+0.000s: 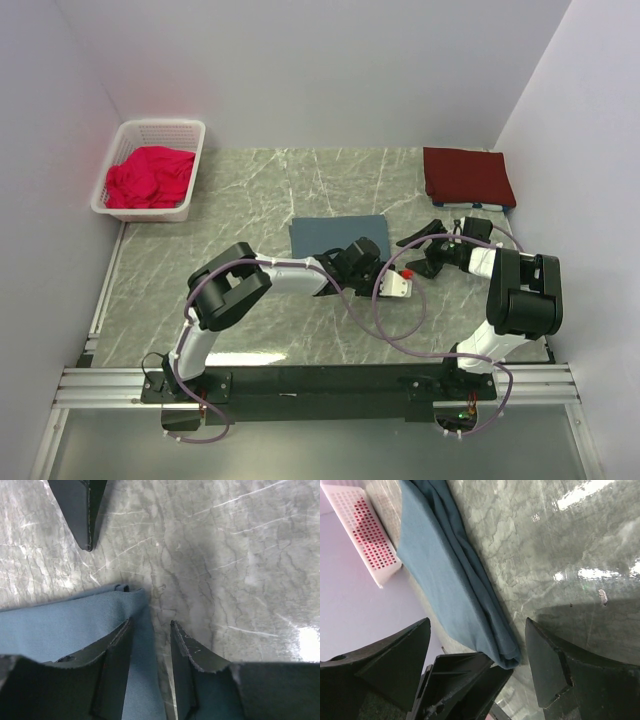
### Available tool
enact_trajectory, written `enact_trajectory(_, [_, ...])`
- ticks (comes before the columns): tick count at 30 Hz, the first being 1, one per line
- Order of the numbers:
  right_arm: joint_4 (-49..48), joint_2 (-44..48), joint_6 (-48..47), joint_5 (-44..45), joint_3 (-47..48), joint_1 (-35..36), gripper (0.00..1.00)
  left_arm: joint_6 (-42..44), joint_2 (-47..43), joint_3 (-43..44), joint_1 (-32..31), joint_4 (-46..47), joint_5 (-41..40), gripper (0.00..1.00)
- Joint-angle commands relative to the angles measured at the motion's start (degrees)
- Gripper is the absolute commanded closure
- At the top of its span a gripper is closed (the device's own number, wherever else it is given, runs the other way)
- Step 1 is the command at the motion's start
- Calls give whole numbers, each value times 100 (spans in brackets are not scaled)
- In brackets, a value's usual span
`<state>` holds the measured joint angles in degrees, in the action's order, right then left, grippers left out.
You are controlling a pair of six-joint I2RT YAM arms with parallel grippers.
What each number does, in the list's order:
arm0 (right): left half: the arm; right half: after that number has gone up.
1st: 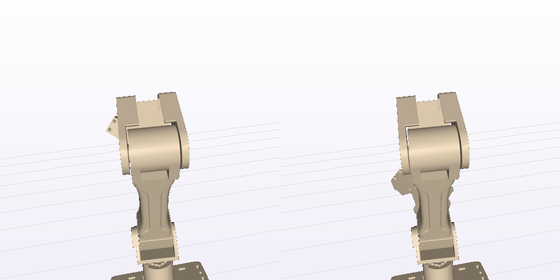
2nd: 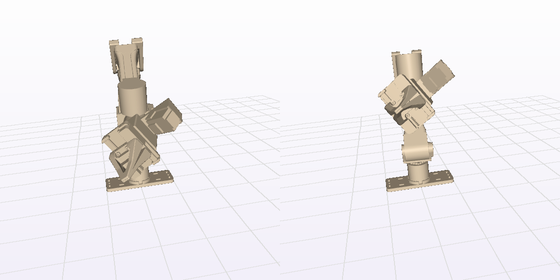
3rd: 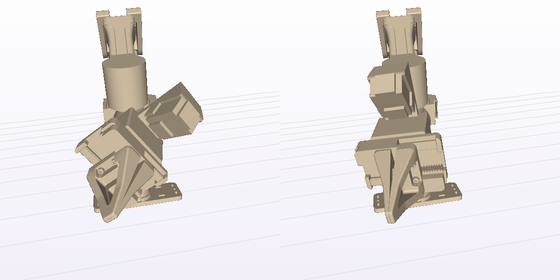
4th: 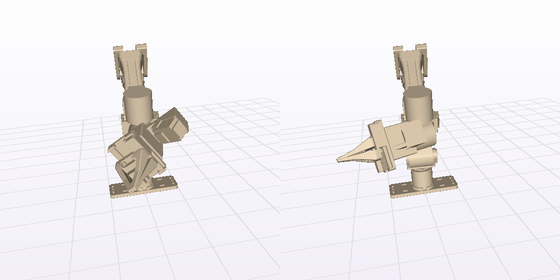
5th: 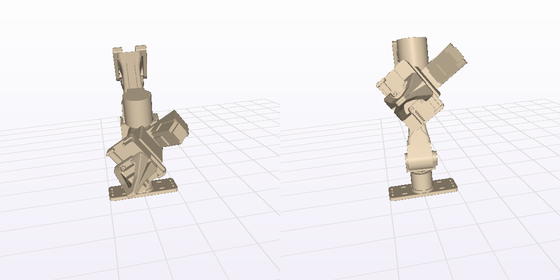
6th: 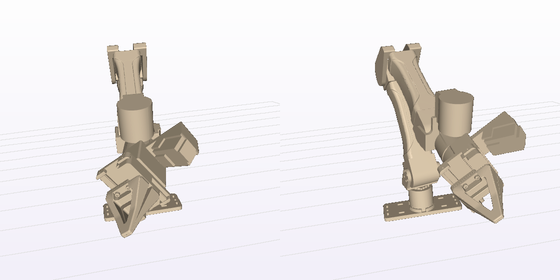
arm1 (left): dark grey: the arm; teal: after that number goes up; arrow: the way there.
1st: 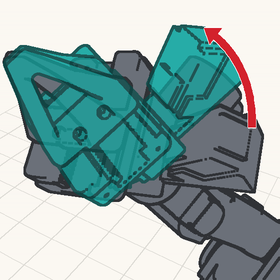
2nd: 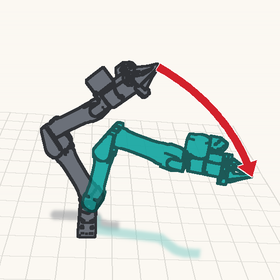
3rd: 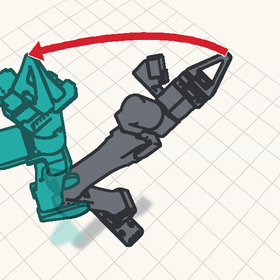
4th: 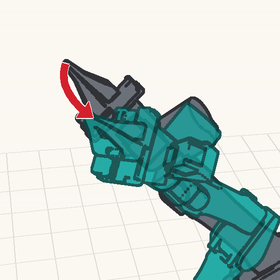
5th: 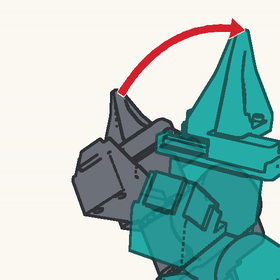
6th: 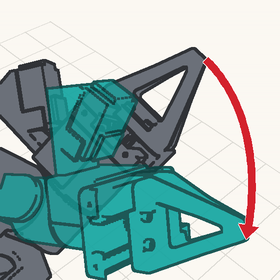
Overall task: Fold and stack the t-shirts
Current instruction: Neatly place the folded tshirt to the corner
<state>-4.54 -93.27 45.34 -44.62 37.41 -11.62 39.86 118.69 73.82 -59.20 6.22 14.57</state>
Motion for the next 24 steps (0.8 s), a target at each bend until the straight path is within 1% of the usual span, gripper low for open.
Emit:
enact_trajectory(1, [-250,-50,10,-73,-58,-34,18,31,-250,167,128,-15,90,59])
enact_trajectory(10, [-329,-77,45,-134,-93,-25,18,128,-356,159,146,99,161,60])
enact_trajectory(14, [-311,-77,45,-161,-93,-25,18,224,-513,-69,154,423,213,60])
enact_trajectory(20, [-329,-112,45,-187,-93,-34,18,207,-391,132,216,345,169,59])
enact_trajectory(24, [-337,-103,54,-179,-93,-25,18,312,-189,282,242,117,195,58])
